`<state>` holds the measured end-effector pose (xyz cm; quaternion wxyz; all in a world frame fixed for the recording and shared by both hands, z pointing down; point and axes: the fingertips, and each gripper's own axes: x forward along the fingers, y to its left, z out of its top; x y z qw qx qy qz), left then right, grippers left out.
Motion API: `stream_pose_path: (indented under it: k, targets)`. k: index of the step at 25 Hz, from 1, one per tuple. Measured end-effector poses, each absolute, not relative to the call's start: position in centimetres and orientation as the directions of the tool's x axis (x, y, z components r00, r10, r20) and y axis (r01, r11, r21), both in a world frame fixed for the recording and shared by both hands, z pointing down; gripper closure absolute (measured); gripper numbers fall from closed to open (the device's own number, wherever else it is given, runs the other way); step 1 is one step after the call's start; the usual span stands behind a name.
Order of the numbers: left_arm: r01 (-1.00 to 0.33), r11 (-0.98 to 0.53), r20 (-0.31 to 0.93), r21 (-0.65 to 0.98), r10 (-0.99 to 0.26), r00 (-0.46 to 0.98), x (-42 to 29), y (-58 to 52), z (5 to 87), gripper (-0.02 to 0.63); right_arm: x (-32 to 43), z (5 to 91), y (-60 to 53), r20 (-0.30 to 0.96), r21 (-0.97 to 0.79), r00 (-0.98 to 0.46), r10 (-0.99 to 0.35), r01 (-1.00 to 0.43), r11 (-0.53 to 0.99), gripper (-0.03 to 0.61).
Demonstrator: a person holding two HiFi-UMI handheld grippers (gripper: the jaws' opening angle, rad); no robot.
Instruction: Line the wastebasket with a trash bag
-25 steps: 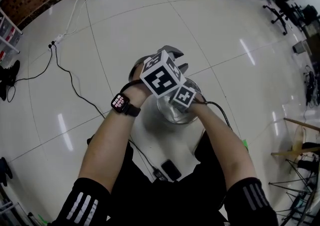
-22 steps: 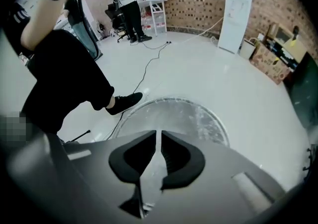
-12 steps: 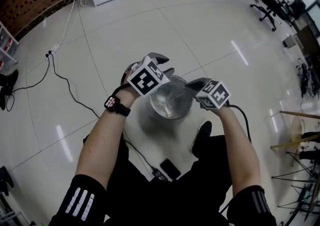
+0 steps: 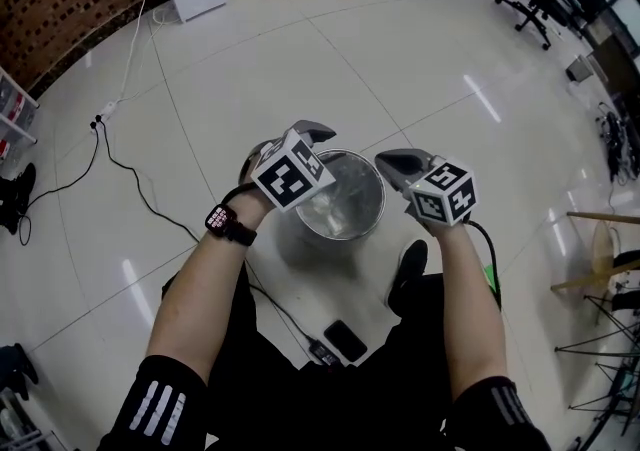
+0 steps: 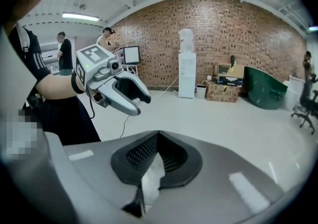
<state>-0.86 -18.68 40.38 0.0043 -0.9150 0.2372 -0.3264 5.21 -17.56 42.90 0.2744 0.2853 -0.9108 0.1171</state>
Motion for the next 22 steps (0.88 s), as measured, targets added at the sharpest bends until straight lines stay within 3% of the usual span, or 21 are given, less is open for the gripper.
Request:
stream_pose_path:
  k: [22]
  targets:
    - [-0.415, -0.881, 0.628, -0.229, -0.459, 0.628, -2.5, -17.9, 42.7, 0.438, 6.0, 42.8, -18.1, 0.585, 0.014, -0.665, -0.464, -0.564, 0.826, 0.571]
